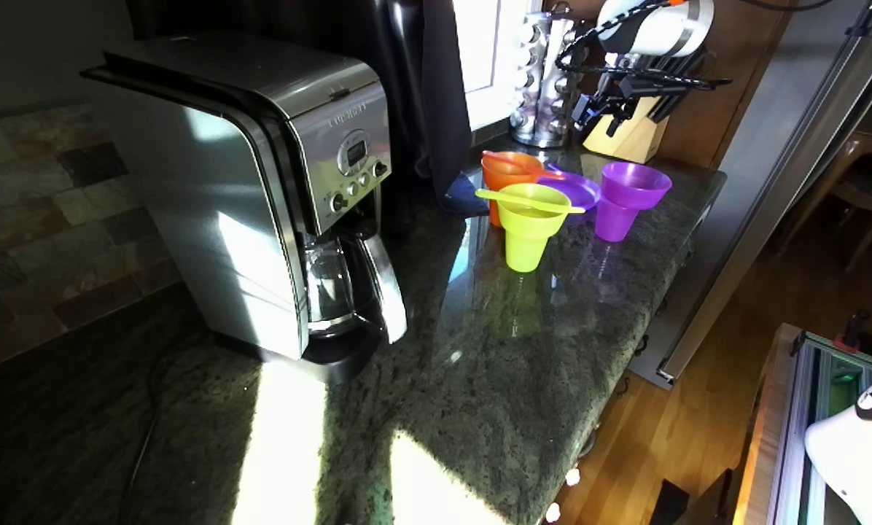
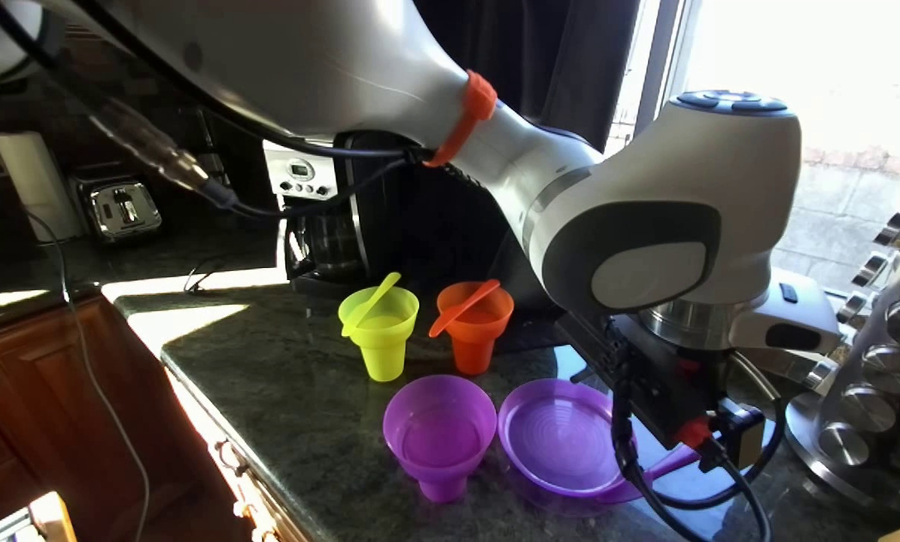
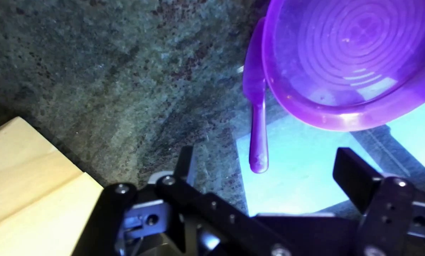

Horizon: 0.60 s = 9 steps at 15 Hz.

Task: Move the purple cup forward, then put the purple bowl on the purple cup, then put the purple knife on the purple bowl

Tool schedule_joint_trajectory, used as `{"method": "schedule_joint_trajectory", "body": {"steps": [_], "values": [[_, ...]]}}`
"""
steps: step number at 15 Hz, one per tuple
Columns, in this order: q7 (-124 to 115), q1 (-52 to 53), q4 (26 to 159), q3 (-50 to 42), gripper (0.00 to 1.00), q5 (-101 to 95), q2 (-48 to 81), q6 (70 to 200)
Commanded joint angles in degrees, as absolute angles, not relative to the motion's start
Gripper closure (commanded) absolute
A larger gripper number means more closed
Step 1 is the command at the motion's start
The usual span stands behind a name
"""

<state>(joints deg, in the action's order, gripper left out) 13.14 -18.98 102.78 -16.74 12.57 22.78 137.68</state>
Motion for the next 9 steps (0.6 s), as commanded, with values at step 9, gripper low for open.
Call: {"method": "schedule_joint_trajectory", "body": {"steps": [9], "values": [[8.0, -22.9, 84.0, -12.9, 0.0, 10.3, 37.8, 126.3]]}}
